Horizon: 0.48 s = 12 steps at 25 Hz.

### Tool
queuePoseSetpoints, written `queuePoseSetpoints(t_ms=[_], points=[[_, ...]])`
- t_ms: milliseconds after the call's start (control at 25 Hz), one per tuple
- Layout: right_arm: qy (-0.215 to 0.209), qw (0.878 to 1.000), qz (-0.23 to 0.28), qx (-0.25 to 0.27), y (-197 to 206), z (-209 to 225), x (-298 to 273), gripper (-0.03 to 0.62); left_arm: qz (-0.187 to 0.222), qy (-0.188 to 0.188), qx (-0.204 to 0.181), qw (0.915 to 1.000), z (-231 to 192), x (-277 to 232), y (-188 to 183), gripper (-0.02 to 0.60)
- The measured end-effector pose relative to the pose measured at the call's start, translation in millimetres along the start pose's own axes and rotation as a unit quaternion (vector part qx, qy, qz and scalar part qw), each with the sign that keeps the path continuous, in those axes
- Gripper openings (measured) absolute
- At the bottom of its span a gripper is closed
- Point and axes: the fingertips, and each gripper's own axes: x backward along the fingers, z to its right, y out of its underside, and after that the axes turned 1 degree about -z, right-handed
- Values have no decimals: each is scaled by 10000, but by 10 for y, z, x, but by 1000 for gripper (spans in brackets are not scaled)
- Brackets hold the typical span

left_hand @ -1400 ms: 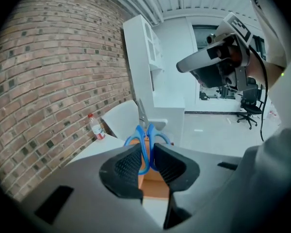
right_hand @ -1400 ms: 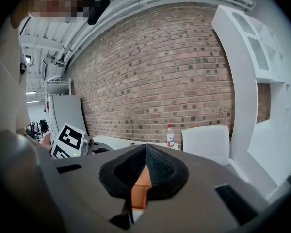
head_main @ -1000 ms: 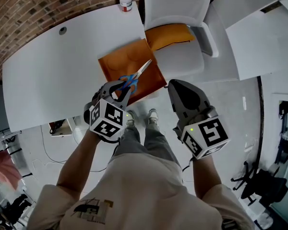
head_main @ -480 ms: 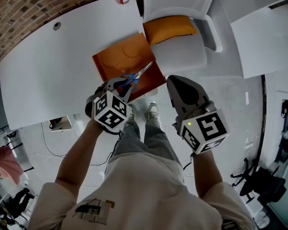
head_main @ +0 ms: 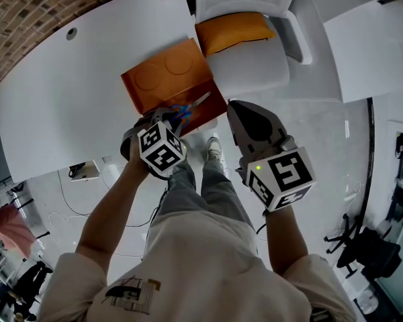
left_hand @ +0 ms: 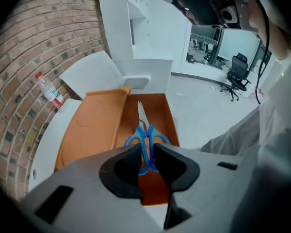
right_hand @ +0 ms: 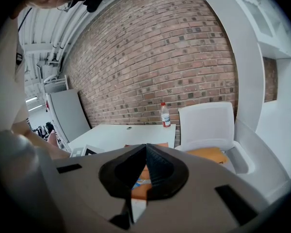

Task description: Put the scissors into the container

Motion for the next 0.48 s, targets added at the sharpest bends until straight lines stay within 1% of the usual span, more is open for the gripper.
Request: queuePoseSetpoints(t_ms=[280, 480], points=[[1, 9999, -157, -66, 151, 85, 8, 8, -356, 196, -113, 9991, 9, -326, 36, 87], [-15, 9996, -292, -33, 241, 144, -4, 8, -669, 217, -194, 9973, -8, -489, 113, 87]])
